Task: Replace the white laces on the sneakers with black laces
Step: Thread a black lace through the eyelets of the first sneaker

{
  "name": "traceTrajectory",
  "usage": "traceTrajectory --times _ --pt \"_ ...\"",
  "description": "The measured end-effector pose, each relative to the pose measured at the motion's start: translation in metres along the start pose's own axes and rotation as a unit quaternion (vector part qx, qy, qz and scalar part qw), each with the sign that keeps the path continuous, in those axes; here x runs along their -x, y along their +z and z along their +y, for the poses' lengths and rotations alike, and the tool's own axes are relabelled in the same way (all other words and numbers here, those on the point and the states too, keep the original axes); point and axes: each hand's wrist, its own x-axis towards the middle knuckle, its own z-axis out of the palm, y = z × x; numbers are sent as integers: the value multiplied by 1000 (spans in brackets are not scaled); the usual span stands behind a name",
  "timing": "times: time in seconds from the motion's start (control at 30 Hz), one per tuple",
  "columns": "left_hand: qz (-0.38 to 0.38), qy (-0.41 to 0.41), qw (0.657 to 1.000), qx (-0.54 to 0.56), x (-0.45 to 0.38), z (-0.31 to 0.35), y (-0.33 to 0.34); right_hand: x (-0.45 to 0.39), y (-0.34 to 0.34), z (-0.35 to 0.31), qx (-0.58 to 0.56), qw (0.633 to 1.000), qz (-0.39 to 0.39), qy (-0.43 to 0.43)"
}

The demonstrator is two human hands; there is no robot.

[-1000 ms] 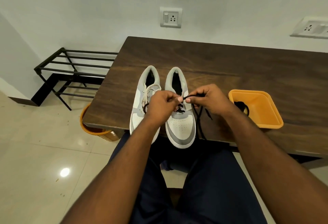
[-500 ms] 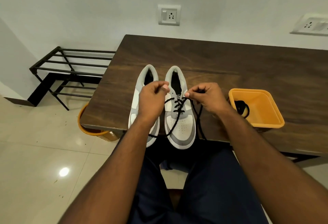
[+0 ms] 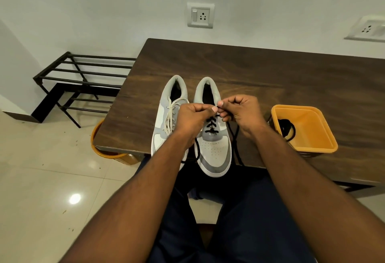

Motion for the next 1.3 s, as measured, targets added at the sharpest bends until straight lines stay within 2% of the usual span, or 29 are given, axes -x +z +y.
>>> traceTrajectory --times 0.13,0.2,0.33,0.47,0.57,0.7,1.0,1.23,1.3 --pt "79 3 997 3 -11 -4 -1 -9 1 7 29 991 132 4" --pt "105 4 994 0 -15 -6 0 -12 1 14 68 986 151 4" --pt "128 34 991 -34 -21 -9 3 -10 10 24 196 975 108 -3" --pt "119 63 977 -163 -26 -14 5 -8 18 28 219 971 97 -8" --pt "99 104 954 -264 -22 -13 5 -7 16 31 142 986 91 17" --pt "38 111 929 -351 -24 -14 6 -4 12 29 46 995 66 61" --pt "4 114 905 -409 -29 -19 8 -6 9 33 23 996 50 65" --pt "20 105 921 -375 -30 -23 11 -10 1 34 32 997 14 72" --pt "11 115 913 -391 -28 -20 11 -11 1 35 37 997 16 61"
